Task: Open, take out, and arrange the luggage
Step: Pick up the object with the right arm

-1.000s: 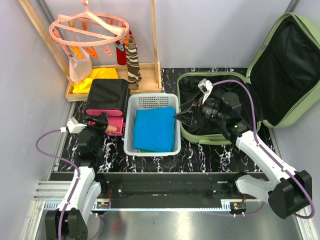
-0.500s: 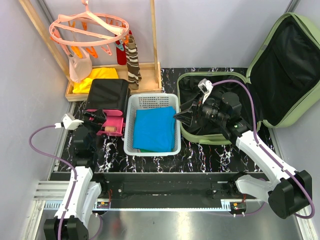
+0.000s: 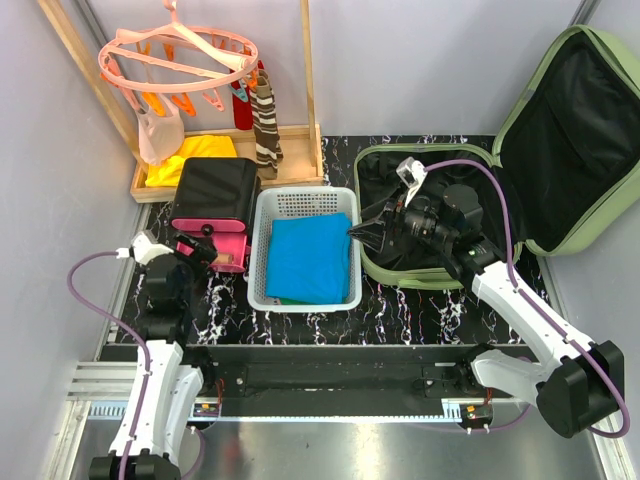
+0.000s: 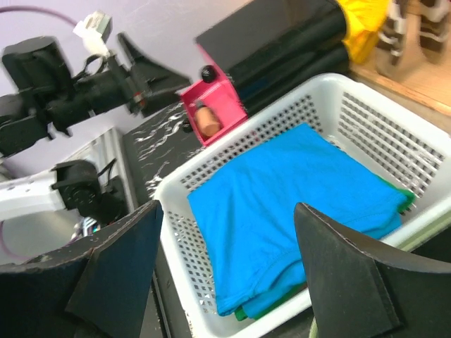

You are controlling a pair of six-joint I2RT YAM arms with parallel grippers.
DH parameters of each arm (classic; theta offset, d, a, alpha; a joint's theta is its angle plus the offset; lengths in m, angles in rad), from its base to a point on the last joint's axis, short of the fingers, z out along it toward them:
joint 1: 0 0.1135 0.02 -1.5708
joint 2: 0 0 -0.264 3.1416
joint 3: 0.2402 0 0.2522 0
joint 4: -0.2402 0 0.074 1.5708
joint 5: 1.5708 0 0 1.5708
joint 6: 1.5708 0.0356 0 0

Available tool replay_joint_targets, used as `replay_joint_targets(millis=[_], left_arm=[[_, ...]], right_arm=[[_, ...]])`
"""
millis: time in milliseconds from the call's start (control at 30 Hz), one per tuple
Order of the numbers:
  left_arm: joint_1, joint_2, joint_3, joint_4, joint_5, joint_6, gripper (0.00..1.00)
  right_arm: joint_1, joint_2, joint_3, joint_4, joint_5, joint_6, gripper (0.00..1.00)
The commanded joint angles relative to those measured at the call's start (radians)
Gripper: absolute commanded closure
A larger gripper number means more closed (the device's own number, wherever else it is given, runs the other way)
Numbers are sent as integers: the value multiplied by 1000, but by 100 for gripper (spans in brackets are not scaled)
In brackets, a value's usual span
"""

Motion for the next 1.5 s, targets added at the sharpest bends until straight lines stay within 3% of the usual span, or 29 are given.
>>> replay_joint_targets(millis=[0, 67, 133, 267, 400, 567, 733, 833, 900, 1000, 1033, 1133, 1467], left_arm=[[4, -3, 42, -58, 147, -8, 8], [4, -13, 56, -63, 160, -4, 7], [4, -2, 108, -84, 204, 34, 6], [5, 67, 227, -178, 244, 137, 2], [9, 90, 296, -169, 189, 215, 2], [7, 122, 310, -37, 94, 216, 2], [8, 119, 173, 199, -52, 153, 3], [9, 174, 146, 243, -116, 137, 3], [9, 263, 192, 198, -149, 125, 3], [7, 352, 304, 95, -74, 110, 3], [4, 372, 335, 54, -52, 110, 3], [4, 432, 450, -123, -69, 98, 3], [8, 372, 522, -282, -118, 118, 2]], right_arm=[[-1, 12, 38, -87, 134, -3, 16], [-6, 30, 93, -252, 303, -23, 14], [-31, 79, 162, -354, 372, -43, 14], [-276, 150, 203, -474, 313, -9, 15], [-381, 234, 251, -557, 372, -23, 14], [-458, 388, 288, -566, 407, 17, 15], [-498, 457, 295, -563, 516, 49, 20], [-498, 459, 285, -584, 599, 103, 20], [-500, 448, 284, -610, 631, 143, 20], [-506, 452, 368, -747, 706, 152, 18], [-513, 454, 390, -852, 810, 179, 17], [-547, 478, 462, -989, 876, 245, 17], [-562, 659, 454, -1000, 943, 91, 18]])
